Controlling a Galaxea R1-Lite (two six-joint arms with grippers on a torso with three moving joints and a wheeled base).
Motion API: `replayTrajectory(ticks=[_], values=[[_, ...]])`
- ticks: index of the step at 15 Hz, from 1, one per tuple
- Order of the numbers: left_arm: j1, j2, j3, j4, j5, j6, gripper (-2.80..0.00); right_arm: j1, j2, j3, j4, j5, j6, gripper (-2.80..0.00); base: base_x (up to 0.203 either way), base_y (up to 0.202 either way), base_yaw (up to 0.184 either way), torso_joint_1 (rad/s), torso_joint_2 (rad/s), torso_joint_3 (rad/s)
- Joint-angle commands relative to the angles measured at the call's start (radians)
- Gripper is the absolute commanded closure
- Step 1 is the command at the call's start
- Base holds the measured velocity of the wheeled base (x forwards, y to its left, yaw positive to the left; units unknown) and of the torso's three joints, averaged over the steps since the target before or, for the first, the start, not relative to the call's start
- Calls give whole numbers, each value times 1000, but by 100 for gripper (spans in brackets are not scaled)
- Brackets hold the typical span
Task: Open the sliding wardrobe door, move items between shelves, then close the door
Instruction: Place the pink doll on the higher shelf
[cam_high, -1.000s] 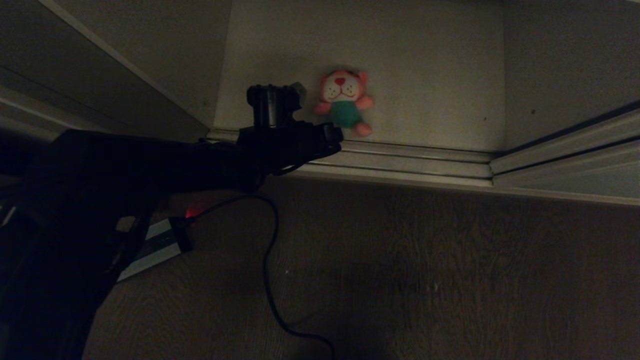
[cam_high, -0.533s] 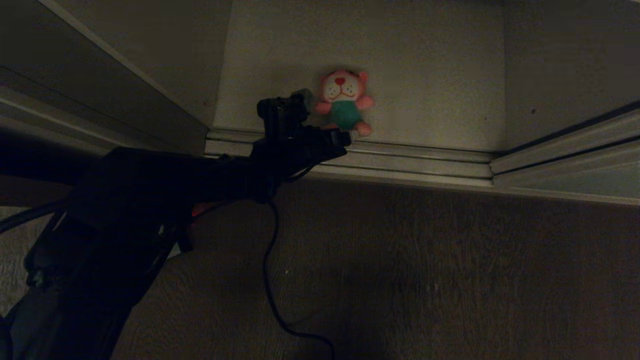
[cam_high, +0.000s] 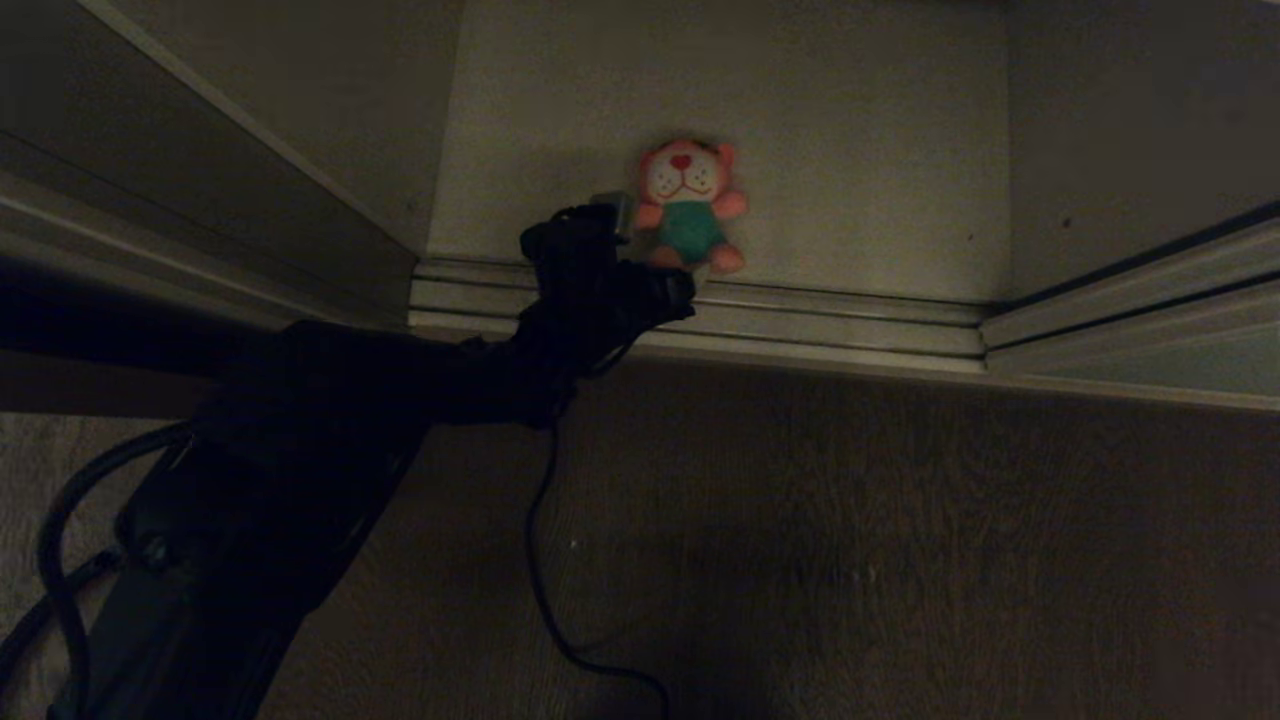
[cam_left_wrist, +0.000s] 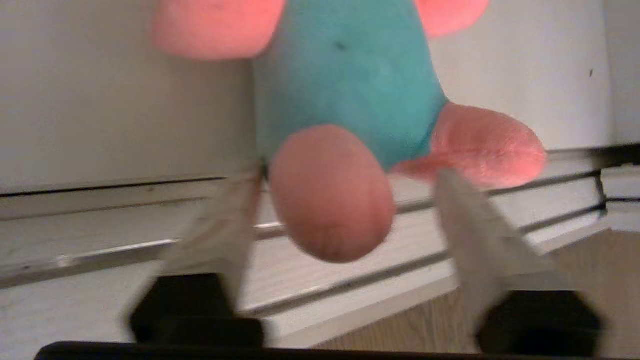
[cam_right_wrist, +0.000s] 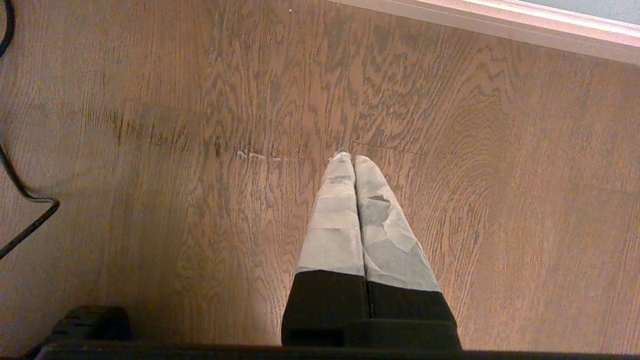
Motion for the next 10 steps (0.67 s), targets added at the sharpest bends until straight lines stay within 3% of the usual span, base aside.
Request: replayTrajectory(ticks=[1,8,10], values=[[2,26,-1,-16,0,-1,0,0,0,3,0,0,-1,0,0,0,0,0,0,0],[0,-15,-9,-19,0,-12,0,0,0,3,0,0,-1,0,0,0,0,0,0,0],[-4,-42,-7,-26,53,-11,0,0,0,3,0,0,-1,0,0,0,0,0,0,0]])
